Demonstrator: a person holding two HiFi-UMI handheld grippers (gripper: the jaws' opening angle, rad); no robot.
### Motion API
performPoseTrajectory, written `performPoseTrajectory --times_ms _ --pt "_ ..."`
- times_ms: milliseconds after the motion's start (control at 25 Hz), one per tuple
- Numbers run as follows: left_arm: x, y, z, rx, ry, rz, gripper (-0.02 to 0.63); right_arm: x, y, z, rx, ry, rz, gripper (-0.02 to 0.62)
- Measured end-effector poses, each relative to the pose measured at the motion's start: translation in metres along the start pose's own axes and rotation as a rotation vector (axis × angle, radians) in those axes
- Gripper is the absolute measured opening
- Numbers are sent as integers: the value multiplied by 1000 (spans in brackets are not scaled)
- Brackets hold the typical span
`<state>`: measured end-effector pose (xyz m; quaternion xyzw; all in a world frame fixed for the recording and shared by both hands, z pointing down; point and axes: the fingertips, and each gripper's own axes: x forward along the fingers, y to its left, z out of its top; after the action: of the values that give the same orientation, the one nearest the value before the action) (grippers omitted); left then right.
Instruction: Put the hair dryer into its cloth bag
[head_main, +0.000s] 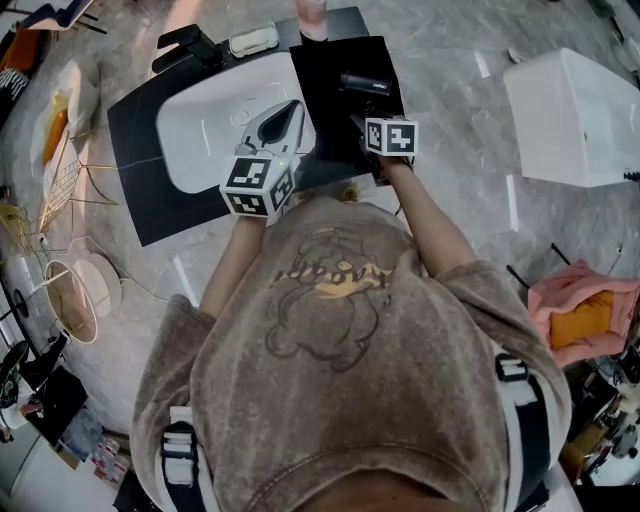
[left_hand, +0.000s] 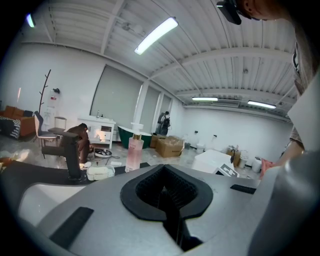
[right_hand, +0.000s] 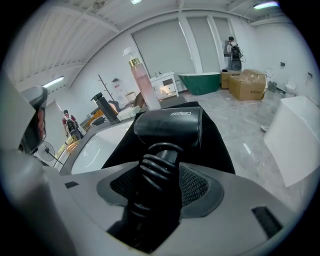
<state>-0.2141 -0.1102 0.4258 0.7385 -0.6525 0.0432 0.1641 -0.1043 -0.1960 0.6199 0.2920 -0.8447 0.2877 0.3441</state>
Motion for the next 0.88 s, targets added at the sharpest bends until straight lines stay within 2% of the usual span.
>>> performPoseTrajectory --times_ms 320,640,880 --pt "1 7 5 -9 -14 7 18 -12 7 3 5 -31 49 238" --pt "6 2 2 -4 1 -21 18 -48 20 29 -26 -152 102 236" --pt "15 -8 0 15 12 -72 18 -86 17 39 -26 -231 103 236"
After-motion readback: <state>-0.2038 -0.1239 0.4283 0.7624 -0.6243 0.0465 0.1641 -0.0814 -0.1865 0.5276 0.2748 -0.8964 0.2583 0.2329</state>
